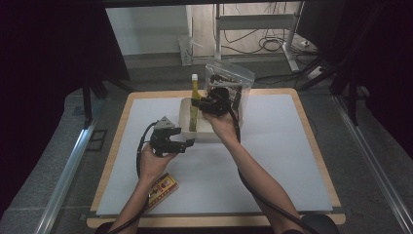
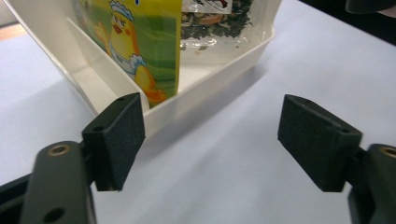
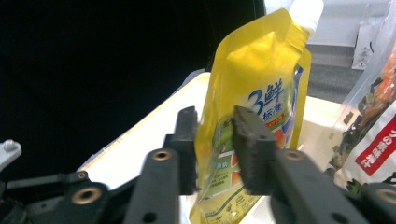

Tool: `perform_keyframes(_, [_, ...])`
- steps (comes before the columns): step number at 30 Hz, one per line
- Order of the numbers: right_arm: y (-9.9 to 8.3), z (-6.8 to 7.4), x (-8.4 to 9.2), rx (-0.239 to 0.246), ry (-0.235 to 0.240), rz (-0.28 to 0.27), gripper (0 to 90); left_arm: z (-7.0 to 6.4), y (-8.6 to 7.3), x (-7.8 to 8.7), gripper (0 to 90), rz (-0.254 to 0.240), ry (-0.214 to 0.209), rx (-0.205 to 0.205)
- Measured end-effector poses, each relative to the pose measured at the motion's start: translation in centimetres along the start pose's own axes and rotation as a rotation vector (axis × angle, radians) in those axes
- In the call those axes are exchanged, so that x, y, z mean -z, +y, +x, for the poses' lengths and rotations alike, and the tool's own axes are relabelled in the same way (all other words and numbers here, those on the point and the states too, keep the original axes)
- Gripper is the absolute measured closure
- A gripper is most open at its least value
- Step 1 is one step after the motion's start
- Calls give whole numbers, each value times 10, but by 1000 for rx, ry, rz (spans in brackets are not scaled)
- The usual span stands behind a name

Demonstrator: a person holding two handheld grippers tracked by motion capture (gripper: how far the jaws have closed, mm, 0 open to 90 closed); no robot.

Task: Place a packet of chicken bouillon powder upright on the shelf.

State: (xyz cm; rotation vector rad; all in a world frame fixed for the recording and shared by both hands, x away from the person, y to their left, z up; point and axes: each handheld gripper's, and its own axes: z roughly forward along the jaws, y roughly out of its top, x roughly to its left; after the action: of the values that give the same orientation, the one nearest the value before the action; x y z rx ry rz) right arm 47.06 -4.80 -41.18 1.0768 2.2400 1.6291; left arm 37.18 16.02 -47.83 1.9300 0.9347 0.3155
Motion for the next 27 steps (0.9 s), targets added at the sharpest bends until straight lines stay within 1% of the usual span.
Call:
perform_keyframes(1, [0,0,0,0,0,0,690,0,0,0,207,0,0,0])
perform_keyframes(2, [0,0,1,11,0,3,655,0,-1,3,207,-2,-15,7])
perform_keyframes(3, [0,1,3,27,3,11,608,0,-2,4,199,-6,-29,13])
perform_keyframes(4, [-1,2,5,37,-3,11,569,0,-2,6,199,-7,-38,15])
perform_keyframes(5, [-2,2,8,59,-2,15,496,0,-3,8,173,-8,-42,25])
perform_keyframes(6, [-3,2,10,68,4,18,469,-1,-5,12,168,-11,-51,30])
perform_keyframes(7, [-3,2,10,68,4,18,469,-1,-5,12,159,-11,-51,30])
perform_keyframes(8, [-6,3,14,81,6,29,416,-2,-6,14,147,5,-48,31])
perform_keyframes(9, [-7,3,16,87,8,33,392,-3,-7,15,131,11,-45,23])
perform_keyframes(11, [-10,3,21,93,24,42,352,-4,-8,17,127,14,-39,15])
perform_keyframes(12, [-12,3,23,93,29,48,335,-6,-11,21,129,18,-25,-4])
perform_keyframes(13, [-12,3,23,93,29,48,335,-6,-11,21,135,18,-25,-4])
perform_keyframes(14, [-16,4,29,104,32,51,302,-7,-15,26,143,14,-26,-5])
perform_keyframes(15, [-17,4,33,111,37,57,289,-7,-15,26,151,14,-26,-5])
perform_keyframes(16, [-20,5,36,121,40,63,275,-7,-18,31,153,9,-26,-4])
perform_keyframes(17, [-22,6,39,129,42,66,261,-8,-20,33,157,7,-28,-7])
perform_keyframes(20, [-28,7,48,150,45,81,221,-10,-25,40,159,4,-10,-20])
perform_keyframes(22, [-33,8,55,160,47,92,201,-11,-27,42,160,2,-7,-23])
perform_keyframes(23, [-33,8,55,160,47,92,201,-11,-28,44,160,0,-4,-24])
perform_keyframes(24, [-36,8,58,168,47,95,191,-12,-30,46,162,-2,-4,-24])
perform_keyframes(25, [-42,9,64,182,49,110,175,-13,-33,51,170,-8,3,-28])
perform_keyframes(26, [-42,9,64,182,49,110,175,-13,-33,51,175,-8,3,-28])
perform_keyframes(27, [-49,9,69,188,50,122,165,-15,-37,57,184,-10,12,-37])
